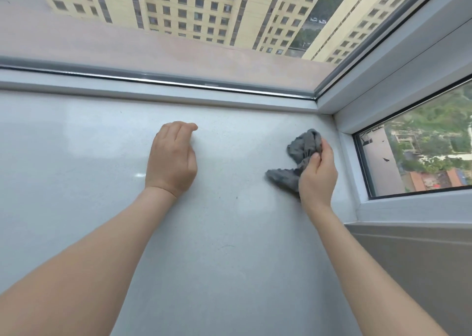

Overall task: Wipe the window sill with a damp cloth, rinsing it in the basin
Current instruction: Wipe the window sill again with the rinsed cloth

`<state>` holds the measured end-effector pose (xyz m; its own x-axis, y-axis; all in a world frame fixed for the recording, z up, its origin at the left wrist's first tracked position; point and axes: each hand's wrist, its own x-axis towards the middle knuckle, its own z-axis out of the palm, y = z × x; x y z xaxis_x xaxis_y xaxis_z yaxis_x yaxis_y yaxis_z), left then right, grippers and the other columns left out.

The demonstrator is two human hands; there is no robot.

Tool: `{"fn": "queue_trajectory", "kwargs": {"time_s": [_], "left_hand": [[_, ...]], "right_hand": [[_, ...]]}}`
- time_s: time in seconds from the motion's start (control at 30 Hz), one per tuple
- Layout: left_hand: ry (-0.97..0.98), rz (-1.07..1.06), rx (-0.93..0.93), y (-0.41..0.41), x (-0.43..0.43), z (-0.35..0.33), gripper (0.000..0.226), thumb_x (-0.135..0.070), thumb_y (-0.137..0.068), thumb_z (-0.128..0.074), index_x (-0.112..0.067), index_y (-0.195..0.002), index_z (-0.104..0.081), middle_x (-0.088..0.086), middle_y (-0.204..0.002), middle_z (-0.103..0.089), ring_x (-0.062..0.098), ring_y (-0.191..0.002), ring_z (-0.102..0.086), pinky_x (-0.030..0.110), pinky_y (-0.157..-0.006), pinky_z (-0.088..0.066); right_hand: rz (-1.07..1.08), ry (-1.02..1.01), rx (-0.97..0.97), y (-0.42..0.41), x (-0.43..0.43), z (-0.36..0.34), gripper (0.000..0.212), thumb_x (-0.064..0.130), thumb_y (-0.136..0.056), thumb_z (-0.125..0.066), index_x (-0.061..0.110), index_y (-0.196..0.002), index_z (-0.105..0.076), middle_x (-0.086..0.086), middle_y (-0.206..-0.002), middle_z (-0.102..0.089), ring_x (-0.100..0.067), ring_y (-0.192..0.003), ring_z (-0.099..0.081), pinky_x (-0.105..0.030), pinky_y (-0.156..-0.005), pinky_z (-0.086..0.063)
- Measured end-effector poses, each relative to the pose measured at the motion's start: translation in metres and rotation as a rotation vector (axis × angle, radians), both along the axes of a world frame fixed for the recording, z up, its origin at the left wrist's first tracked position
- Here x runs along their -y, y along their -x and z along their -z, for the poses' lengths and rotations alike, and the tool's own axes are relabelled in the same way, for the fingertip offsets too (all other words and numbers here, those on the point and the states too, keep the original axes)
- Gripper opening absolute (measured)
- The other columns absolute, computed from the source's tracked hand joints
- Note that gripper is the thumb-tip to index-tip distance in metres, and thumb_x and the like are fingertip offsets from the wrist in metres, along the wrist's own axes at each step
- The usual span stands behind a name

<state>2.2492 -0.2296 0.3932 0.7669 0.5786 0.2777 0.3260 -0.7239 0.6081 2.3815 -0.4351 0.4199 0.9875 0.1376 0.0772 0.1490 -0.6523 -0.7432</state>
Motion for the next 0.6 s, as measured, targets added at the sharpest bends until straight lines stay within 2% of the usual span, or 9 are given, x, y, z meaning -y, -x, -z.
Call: {"fn": "queue_trajectory", "kwargs": {"time_s": [0.1,0.13,0.2,0.27,0.37,0.43,0.53,0.6], "left_hand": [[0.040,-0.124,0.093,0.002,-0.001,-0.001,0.032,0.002,-0.072,-0.038,0.001,-0.096,-0.059,0.017,-0.090,-0.060,0.035,-0.083,-0.052,0.033,-0.074,-0.031],[0.060,-0.160,0.116,0.002,-0.001,-0.001,0.031,0.003,-0.071,-0.039,0.001,-0.094,-0.059,0.017,-0.088,-0.060,0.034,-0.081,-0.051,0.033,-0.073,-0.030],[0.084,-0.195,0.162,0.003,-0.001,0.000,0.029,0.003,-0.071,-0.038,0.000,-0.092,-0.059,0.016,-0.086,-0.059,0.034,-0.080,-0.050,0.033,-0.073,-0.032],[0.104,-0.227,0.207,0.004,-0.002,0.000,0.029,0.004,-0.071,-0.039,0.000,-0.090,-0.060,0.016,-0.084,-0.059,0.032,-0.079,-0.051,0.030,-0.072,-0.033],[0.157,-0.363,0.282,0.013,-0.006,-0.005,0.027,0.006,-0.072,-0.040,0.000,-0.089,-0.061,0.016,-0.083,-0.059,0.030,-0.080,-0.052,0.025,-0.071,-0.032],[0.185,-0.440,0.316,0.024,-0.014,-0.009,0.028,0.004,-0.073,-0.039,0.000,-0.089,-0.061,0.013,-0.083,-0.057,0.026,-0.081,-0.052,0.027,-0.072,-0.035],[0.172,-0.451,0.306,0.044,-0.027,-0.017,0.029,0.000,-0.073,-0.037,-0.001,-0.090,-0.061,-0.009,-0.078,-0.048,0.009,-0.078,-0.046,0.032,-0.075,-0.038],[0.148,-0.427,0.247,0.056,-0.032,-0.023,0.030,0.000,-0.072,-0.037,-0.001,-0.090,-0.061,-0.004,-0.080,-0.050,0.015,-0.080,-0.047,0.032,-0.076,-0.037]], "right_hand": [[-0.029,0.221,0.083,-0.025,-0.040,0.021,0.041,0.001,-0.094,-0.035,0.008,-0.132,-0.047,-0.009,-0.119,-0.061,-0.026,-0.108,-0.055,-0.015,-0.077,-0.029],[-0.099,0.243,0.125,-0.026,-0.057,0.026,0.042,-0.001,-0.090,-0.036,0.006,-0.128,-0.050,-0.011,-0.116,-0.062,-0.027,-0.107,-0.056,-0.018,-0.080,-0.033],[-0.241,0.301,0.213,-0.025,-0.085,0.034,0.042,-0.004,-0.082,-0.037,0.000,-0.118,-0.058,-0.019,-0.115,-0.062,-0.032,-0.116,-0.054,-0.034,-0.094,-0.043],[-0.312,0.382,0.263,-0.020,-0.097,0.035,0.041,-0.004,-0.075,-0.037,-0.004,-0.107,-0.062,-0.025,-0.115,-0.060,-0.038,-0.119,-0.052,-0.045,-0.095,-0.046],[-0.642,0.365,0.386,0.011,-0.091,0.035,0.043,-0.010,-0.069,-0.047,-0.004,-0.107,-0.066,-0.024,-0.119,-0.061,-0.039,-0.113,-0.058,-0.048,-0.097,-0.047],[-0.859,0.314,0.449,0.045,-0.076,0.034,0.044,-0.013,-0.069,-0.049,-0.003,-0.107,-0.068,-0.022,-0.119,-0.062,-0.039,-0.110,-0.060,-0.050,-0.097,-0.046],[-1.132,0.245,0.420,0.100,-0.033,0.036,0.039,-0.011,-0.080,-0.042,-0.001,-0.107,-0.068,-0.018,-0.122,-0.062,-0.033,-0.114,-0.058,-0.042,-0.104,-0.041],[-1.275,0.224,0.359,0.129,-0.008,0.031,0.042,-0.006,-0.087,-0.032,0.001,-0.109,-0.068,-0.016,-0.125,-0.060,-0.030,-0.119,-0.054,-0.040,-0.106,-0.038]]}}
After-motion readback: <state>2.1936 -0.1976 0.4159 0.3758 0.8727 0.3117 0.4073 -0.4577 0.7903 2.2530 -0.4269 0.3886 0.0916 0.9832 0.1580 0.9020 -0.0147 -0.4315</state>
